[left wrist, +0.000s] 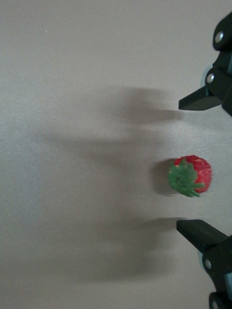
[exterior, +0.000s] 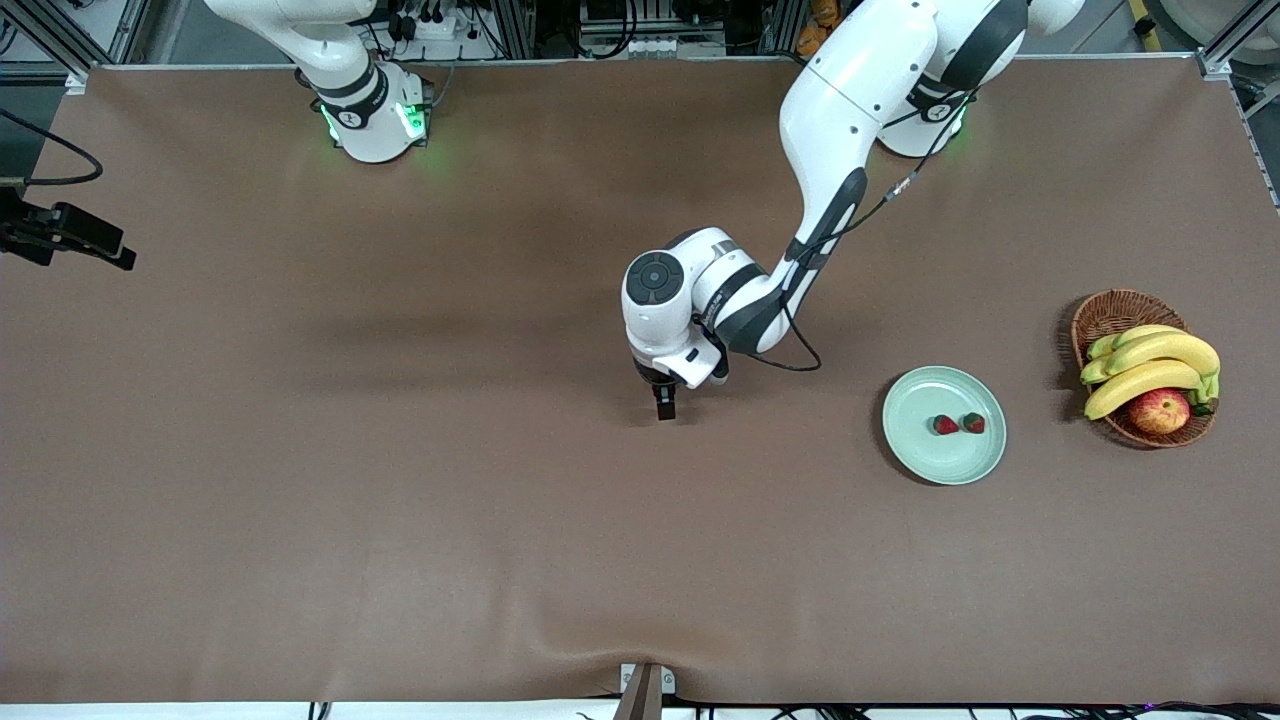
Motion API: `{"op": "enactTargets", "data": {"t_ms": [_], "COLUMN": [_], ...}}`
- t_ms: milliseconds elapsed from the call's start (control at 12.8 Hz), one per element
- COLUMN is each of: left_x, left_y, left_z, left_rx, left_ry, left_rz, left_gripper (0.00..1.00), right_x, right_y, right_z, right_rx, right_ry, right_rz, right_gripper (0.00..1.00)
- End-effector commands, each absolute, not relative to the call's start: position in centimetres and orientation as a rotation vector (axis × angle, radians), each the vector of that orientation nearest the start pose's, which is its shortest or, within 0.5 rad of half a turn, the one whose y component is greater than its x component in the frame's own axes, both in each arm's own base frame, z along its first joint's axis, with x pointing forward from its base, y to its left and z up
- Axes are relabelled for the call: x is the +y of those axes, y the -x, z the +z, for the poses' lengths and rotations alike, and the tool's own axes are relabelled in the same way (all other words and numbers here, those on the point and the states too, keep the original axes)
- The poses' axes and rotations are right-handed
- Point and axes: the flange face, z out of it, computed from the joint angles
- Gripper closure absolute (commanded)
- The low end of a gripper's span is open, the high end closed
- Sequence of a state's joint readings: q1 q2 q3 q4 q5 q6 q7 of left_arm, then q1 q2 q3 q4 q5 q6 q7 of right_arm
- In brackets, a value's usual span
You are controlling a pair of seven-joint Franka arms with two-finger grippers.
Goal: Collect all strawberries into plate
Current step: 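Close the left gripper on the third strawberry at mid-table, then lift the strawberry and carry it over the plate with the left gripper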
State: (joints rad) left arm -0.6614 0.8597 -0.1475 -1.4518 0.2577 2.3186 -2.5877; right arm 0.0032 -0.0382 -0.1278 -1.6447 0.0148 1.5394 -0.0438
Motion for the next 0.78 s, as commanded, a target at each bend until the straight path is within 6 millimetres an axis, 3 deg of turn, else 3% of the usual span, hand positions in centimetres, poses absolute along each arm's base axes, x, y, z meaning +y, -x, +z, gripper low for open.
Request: {"op": "enactTargets", "data": {"t_ms": [0,390,624,702], "left_x": [-50.67,-50.85,-50.69,-50.59], "left_y": [-51.55,-51.43,-51.57,-51.61], "left_z": [17.55,17.46,16.9,16.69], "left_rx": [2.283,2.278,2.288,2.29], "left_ry": [-2.121,-2.127,-2.124,-2.124], "left_rz": [0.163,0.161,0.156,0.155], "left_gripper": [0.0,0.02,0.15,0.23], "right_x": [-6.72,-6.72,-6.72,-6.72], "right_y": [-53.29,-53.29,-53.29,-53.27], "right_z": [60.72,60.72,60.72,60.7], "right_rx": [0.129,0.129,0.129,0.129], "right_ry": [3.121,3.121,3.121,3.121], "right_rz": [0.119,0.119,0.119,0.121], "right_gripper": [0.0,0.0,0.0,0.0]}}
